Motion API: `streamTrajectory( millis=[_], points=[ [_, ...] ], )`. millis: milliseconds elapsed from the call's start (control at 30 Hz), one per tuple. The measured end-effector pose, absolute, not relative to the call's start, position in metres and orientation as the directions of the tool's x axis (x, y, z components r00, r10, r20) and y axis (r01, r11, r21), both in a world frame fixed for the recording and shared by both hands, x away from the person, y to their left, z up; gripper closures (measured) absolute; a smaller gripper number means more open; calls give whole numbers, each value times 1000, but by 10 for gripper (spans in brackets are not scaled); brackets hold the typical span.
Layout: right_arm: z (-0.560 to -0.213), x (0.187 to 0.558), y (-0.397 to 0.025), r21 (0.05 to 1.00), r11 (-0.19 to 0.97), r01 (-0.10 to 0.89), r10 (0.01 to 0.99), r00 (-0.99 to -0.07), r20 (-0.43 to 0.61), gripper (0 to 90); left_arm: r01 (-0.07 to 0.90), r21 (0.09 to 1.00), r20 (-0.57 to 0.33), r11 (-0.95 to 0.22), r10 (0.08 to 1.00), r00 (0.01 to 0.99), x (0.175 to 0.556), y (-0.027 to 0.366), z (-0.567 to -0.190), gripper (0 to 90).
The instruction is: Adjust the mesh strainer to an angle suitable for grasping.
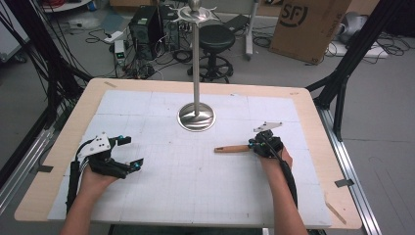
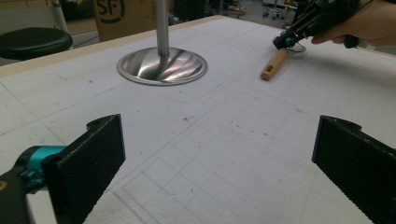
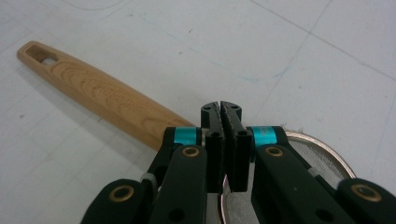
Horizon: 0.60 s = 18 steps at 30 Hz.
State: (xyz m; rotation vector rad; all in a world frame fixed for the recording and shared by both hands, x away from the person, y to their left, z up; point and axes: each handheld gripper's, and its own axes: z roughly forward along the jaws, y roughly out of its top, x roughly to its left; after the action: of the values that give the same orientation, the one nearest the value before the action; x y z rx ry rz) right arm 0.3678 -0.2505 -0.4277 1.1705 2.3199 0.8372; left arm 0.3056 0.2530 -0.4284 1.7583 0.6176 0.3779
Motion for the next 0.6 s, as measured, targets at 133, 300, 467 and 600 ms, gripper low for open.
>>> streamTrajectory(
  millis=[133, 300, 467, 600],
  points=[
    [-427, 362, -251, 664, 462, 588, 824, -562, -75, 882, 211, 959, -66, -186, 582, 811, 306, 252, -429, 31],
    [-429, 362, -251, 659, 457, 598, 826, -560, -65, 893, 210, 960, -65, -186, 581, 811, 305, 252, -428, 31],
    [-428, 354, -251, 652, 469, 596, 813, -579, -55, 894, 213, 959, -66, -185, 584, 809, 305, 253, -428, 31],
    [-428, 344, -252, 654, 464, 597, 810, -585, -39, 894, 210, 960, -65, -186, 581, 811, 305, 252, -428, 31]
  ],
)
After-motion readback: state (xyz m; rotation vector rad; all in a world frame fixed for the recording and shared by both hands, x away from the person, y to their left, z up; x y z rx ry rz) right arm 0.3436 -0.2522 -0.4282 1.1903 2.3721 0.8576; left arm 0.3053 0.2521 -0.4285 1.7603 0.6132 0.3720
